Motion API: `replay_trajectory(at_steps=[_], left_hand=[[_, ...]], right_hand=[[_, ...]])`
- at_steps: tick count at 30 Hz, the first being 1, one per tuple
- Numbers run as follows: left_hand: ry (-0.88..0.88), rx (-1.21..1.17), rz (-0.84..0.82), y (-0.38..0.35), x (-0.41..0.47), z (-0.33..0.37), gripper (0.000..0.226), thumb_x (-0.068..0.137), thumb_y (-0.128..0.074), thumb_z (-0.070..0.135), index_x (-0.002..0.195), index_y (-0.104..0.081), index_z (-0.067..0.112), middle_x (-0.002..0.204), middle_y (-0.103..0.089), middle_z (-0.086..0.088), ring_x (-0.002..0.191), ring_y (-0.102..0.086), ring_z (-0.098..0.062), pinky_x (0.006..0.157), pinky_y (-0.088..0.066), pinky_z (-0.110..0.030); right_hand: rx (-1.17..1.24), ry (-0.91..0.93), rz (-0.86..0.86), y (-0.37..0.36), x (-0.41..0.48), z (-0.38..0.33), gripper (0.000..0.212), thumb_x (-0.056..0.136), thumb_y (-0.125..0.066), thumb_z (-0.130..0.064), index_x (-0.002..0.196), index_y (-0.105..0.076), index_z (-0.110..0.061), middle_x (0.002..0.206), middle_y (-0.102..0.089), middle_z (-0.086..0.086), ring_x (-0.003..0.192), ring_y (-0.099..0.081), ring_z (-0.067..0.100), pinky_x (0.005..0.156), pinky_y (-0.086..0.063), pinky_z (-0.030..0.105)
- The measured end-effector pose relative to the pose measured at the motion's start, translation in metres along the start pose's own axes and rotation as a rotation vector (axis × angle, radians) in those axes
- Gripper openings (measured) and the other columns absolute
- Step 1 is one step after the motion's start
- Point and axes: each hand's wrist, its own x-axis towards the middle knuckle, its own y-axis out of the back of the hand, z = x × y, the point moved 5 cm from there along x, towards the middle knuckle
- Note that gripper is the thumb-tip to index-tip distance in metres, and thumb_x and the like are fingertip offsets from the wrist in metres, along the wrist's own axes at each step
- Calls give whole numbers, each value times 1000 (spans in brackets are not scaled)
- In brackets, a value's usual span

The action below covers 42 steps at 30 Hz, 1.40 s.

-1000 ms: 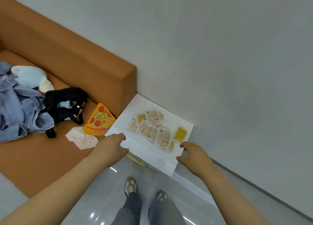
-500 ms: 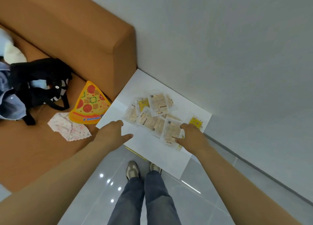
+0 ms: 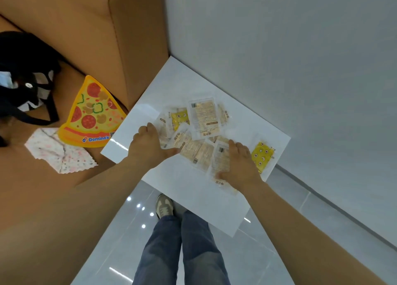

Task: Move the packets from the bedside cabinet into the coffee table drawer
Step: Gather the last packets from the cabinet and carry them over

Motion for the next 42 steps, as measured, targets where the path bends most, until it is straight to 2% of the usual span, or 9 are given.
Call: replay_trajectory(at_steps=[5,9,13,16,20,25,32,37,42], left_hand=[[36,41,53,-7,7,9,99,58,-71,71,124,-40,3,116,-44,-14,105,-50,-31,83,-47,-40],[150,-130,42,-11,13,10,97,56,-75,67,123,-40,6,116,-42,-14,107,-50,-31,84,-48,-40],[278,-203,30,-14,20,12,102,53,-77,67,124,-36,8,117,-43,-14,112,-47,-31,88,-46,-41],[332,-169,18,-15,22,15,104,53,-79,65,126,-33,6,121,-41,-15,115,-45,-32,91,-44,-41],[328,-331,-21,-18,23,20,99,56,-85,50,126,-32,5,123,-38,-16,111,-51,-31,85,-47,-38],[317,-426,-57,-18,24,19,88,58,-86,44,121,-37,6,112,-50,-11,105,-56,-30,80,-50,-39],[253,-555,-203,-26,14,10,43,69,-82,36,101,-63,14,110,-67,-7,93,-64,-25,75,-50,-31],[231,-614,-243,-24,5,2,40,78,-76,26,113,-64,11,119,-65,-10,105,-62,-30,85,-49,-34],[184,-714,-301,-25,-6,-3,36,81,-72,22,115,-62,17,119,-65,-8,105,-62,-29,93,-51,-43]], right_hand=[[8,-3,97,-4,-1,2,108,67,-82,-41,147,-16,-12,136,-30,11,124,-37,28,102,-40,36],[8,-14,124,-9,-2,2,102,67,-82,-40,144,-21,-15,130,-31,10,116,-39,26,94,-43,33],[32,-29,148,-11,0,6,107,63,-84,-41,145,-20,-16,145,-23,12,134,-26,31,106,-36,39],[55,-30,91,-12,4,8,123,63,-84,-44,151,-2,-16,157,-9,9,145,-7,30,116,-19,41],[-31,-34,120,-8,6,5,124,61,-83,-51,151,-7,-13,140,-26,11,134,-24,30,111,-28,41],[21,-100,200,-4,6,5,98,51,-88,-47,129,-40,-11,123,-39,10,116,-37,27,99,-37,38],[103,-66,196,-9,-1,-3,74,61,-86,-31,116,-39,-12,105,-55,6,93,-58,26,75,-50,37],[194,-53,105,-21,-5,-7,63,70,-79,-23,122,-45,-15,108,-57,4,100,-58,24,77,-49,33],[212,-70,170,-22,-13,-11,42,74,-70,-18,112,-53,-14,102,-56,4,97,-56,25,72,-46,31]])
